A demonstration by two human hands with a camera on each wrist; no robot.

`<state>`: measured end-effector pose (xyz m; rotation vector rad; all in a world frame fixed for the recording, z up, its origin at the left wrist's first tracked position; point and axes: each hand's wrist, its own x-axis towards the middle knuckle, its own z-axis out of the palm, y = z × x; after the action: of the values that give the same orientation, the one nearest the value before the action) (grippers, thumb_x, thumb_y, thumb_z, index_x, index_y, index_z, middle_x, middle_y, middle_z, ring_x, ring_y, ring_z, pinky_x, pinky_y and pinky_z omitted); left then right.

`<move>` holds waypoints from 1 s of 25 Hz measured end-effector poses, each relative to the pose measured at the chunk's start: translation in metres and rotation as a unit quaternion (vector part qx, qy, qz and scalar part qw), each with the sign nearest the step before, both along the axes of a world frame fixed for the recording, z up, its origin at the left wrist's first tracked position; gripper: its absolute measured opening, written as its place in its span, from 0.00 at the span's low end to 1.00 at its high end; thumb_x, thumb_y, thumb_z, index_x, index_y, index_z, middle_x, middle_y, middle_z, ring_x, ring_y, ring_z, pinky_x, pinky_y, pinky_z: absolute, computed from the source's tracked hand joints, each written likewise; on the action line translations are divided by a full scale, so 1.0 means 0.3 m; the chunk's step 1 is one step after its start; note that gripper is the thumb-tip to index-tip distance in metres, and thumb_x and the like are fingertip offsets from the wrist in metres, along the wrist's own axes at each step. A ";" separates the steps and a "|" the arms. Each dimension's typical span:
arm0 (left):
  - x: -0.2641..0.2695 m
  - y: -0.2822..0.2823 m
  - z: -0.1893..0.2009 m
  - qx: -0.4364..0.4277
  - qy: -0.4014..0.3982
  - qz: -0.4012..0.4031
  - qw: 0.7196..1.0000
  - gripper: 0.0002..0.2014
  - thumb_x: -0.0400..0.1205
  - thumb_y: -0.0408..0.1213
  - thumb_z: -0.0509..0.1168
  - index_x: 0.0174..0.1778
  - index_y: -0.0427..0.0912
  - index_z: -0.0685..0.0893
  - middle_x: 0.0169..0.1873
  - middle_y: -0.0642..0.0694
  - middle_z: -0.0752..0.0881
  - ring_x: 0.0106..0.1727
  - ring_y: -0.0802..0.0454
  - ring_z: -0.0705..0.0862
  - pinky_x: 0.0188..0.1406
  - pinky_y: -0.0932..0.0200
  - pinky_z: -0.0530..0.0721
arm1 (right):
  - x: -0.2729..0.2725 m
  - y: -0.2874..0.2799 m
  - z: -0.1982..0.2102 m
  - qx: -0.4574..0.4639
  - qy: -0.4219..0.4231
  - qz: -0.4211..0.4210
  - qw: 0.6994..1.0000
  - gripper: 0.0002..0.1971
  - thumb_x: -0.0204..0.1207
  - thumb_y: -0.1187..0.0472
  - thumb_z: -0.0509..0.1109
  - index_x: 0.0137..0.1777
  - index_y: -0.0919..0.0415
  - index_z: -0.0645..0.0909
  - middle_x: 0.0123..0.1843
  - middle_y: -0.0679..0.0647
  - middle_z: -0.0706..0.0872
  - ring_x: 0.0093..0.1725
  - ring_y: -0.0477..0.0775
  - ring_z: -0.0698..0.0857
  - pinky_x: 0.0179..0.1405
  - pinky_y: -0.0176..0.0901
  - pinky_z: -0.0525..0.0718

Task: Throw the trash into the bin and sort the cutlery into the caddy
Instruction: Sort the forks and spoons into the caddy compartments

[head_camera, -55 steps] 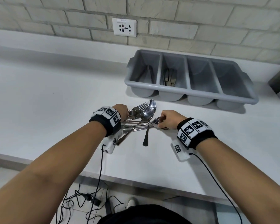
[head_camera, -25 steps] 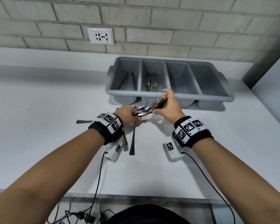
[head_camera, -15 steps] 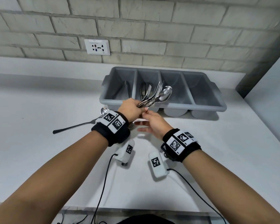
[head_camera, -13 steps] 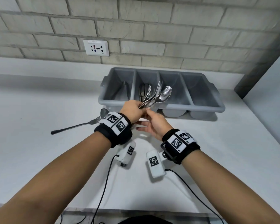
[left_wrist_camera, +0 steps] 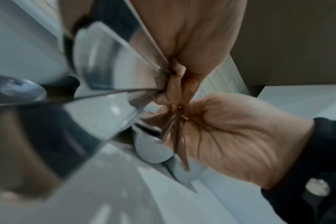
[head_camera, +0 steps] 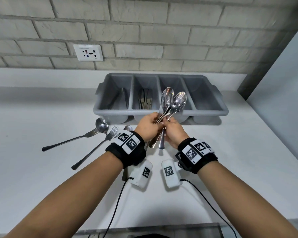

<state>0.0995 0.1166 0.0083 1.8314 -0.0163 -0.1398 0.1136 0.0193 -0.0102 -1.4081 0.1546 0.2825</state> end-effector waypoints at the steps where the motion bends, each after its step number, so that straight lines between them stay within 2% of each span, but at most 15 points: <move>1: 0.002 -0.009 0.002 -0.005 -0.006 0.002 1.000 0.10 0.82 0.26 0.60 0.55 0.40 0.81 0.30 0.50 0.80 0.27 0.57 0.78 0.25 0.67 0.78 | 0.004 -0.006 -0.003 -0.006 -0.003 -0.014 1.000 0.12 0.85 0.65 0.50 0.59 0.55 0.73 0.54 0.63 0.82 0.39 0.52 0.82 0.38 0.49 0.85; 2: 0.003 -0.015 0.007 -0.014 -0.007 0.005 1.000 0.11 0.83 0.28 0.60 0.58 0.40 0.81 0.30 0.51 0.80 0.23 0.61 0.77 0.20 0.70 0.75 | 0.004 -0.016 -0.001 -0.023 -0.006 -0.023 0.999 0.11 0.84 0.65 0.51 0.58 0.55 0.73 0.52 0.64 0.81 0.35 0.51 0.80 0.34 0.47 0.84; 4: 0.010 -0.017 0.021 -0.057 -0.001 0.007 0.998 0.09 0.85 0.32 0.58 0.57 0.42 0.81 0.30 0.51 0.79 0.16 0.64 0.71 0.14 0.72 0.70 | -0.001 -0.045 0.000 -0.066 -0.006 -0.040 0.997 0.10 0.84 0.64 0.51 0.51 0.53 0.74 0.42 0.57 0.77 0.26 0.48 0.72 0.20 0.36 0.75; 6: 0.025 -0.002 0.033 -0.074 0.021 0.010 0.997 0.09 0.87 0.38 0.53 0.46 0.49 0.79 0.28 0.52 0.77 0.14 0.62 0.67 0.13 0.69 0.66 | -0.010 -0.084 0.001 -0.092 -0.002 -0.070 0.993 0.13 0.83 0.64 0.51 0.41 0.51 0.74 0.33 0.51 0.71 0.21 0.46 0.65 0.13 0.30 0.63; 8: 0.051 0.006 0.043 -0.094 0.065 0.030 0.993 0.13 0.87 0.38 0.50 0.38 0.50 0.74 0.22 0.52 0.76 0.13 0.61 0.65 0.13 0.72 0.61 | -0.011 -0.124 0.006 -0.091 -0.003 -0.097 0.991 0.14 0.81 0.66 0.51 0.38 0.52 0.73 0.29 0.50 0.68 0.16 0.43 0.64 0.11 0.26 0.59; 10: 0.091 -0.010 0.056 -0.124 0.098 0.049 0.986 0.14 0.84 0.30 0.47 0.34 0.43 0.70 0.15 0.52 0.75 0.09 0.63 0.64 0.12 0.76 0.59 | 0.003 -0.175 0.020 -0.097 -0.004 -0.116 0.988 0.15 0.77 0.71 0.50 0.37 0.52 0.71 0.29 0.52 0.68 0.15 0.43 0.64 0.10 0.27 0.59; 11: 0.107 -0.024 0.068 -0.144 0.105 0.059 0.982 0.13 0.82 0.26 0.46 0.34 0.41 0.69 0.16 0.51 0.76 0.08 0.63 0.64 0.11 0.77 0.60 | 0.014 -0.200 0.027 -0.095 -0.008 -0.117 0.989 0.16 0.76 0.73 0.49 0.38 0.52 0.70 0.30 0.52 0.70 0.18 0.45 0.65 0.11 0.28 0.61; 14: 0.165 -0.070 0.097 -0.204 0.111 0.059 0.971 0.14 0.81 0.17 0.45 0.39 0.40 0.66 0.33 0.43 0.78 0.20 0.57 0.68 0.09 0.72 0.65 | 0.065 -0.287 0.057 -0.049 -0.022 -0.122 0.991 0.17 0.78 0.77 0.49 0.40 0.55 0.70 0.37 0.52 0.76 0.23 0.47 0.68 0.13 0.31 0.67; 15: 0.185 -0.089 0.108 -0.229 0.119 0.053 0.965 0.14 0.82 0.17 0.47 0.40 0.40 0.67 0.37 0.43 0.78 0.22 0.56 0.69 0.09 0.71 0.68 | 0.086 -0.322 0.070 -0.042 -0.024 -0.129 0.990 0.15 0.81 0.74 0.52 0.41 0.56 0.71 0.38 0.53 0.79 0.21 0.46 0.71 0.12 0.32 0.70; 17: 0.235 -0.124 0.127 -0.253 0.125 0.045 0.958 0.12 0.85 0.23 0.51 0.39 0.41 0.67 0.40 0.45 0.79 0.16 0.59 0.74 0.09 0.72 0.72 | 0.133 -0.393 0.101 -0.052 -0.022 -0.140 0.988 0.11 0.84 0.66 0.56 0.41 0.58 0.76 0.41 0.54 0.83 0.15 0.41 0.74 0.12 0.31 0.75; 19: 0.297 -0.156 0.131 -0.236 0.128 0.053 0.962 0.13 0.87 0.32 0.51 0.36 0.44 0.65 0.39 0.48 0.81 0.09 0.65 0.70 0.08 0.75 0.68 | 0.191 -0.460 0.133 -0.078 -0.032 -0.145 0.986 0.11 0.84 0.62 0.58 0.41 0.58 0.77 0.41 0.54 0.85 0.11 0.39 0.72 0.10 0.30 0.72; 21: 0.365 -0.182 0.131 -0.220 0.131 0.072 0.964 0.12 0.88 0.37 0.48 0.38 0.45 0.64 0.37 0.48 0.81 0.07 0.66 0.67 0.07 0.79 0.63 | 0.254 -0.509 0.166 -0.114 -0.045 -0.147 0.982 0.11 0.83 0.60 0.59 0.40 0.59 0.77 0.38 0.53 0.84 0.11 0.40 0.69 0.09 0.27 0.67; 23: 0.424 -0.203 0.123 -0.219 0.153 0.083 0.960 0.14 0.89 0.35 0.45 0.37 0.42 0.66 0.34 0.46 0.78 0.04 0.65 0.65 0.06 0.80 0.59 | 0.312 -0.538 0.190 -0.134 -0.036 -0.142 0.980 0.12 0.83 0.64 0.56 0.40 0.60 0.76 0.35 0.53 0.82 0.12 0.42 0.67 0.08 0.26 0.63; 25: 0.482 -0.221 0.126 -0.201 0.178 0.096 0.959 0.16 0.87 0.28 0.43 0.34 0.39 0.69 0.31 0.44 0.77 0.03 0.63 0.65 0.05 0.80 0.59 | 0.375 -0.554 0.202 -0.134 -0.009 -0.130 0.982 0.12 0.81 0.69 0.51 0.43 0.62 0.75 0.35 0.54 0.81 0.15 0.44 0.67 0.08 0.27 0.61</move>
<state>0.2440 0.0504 0.0461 1.3715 0.3605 -0.3044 0.2261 -0.1470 0.0505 -1.6376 0.3686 0.0321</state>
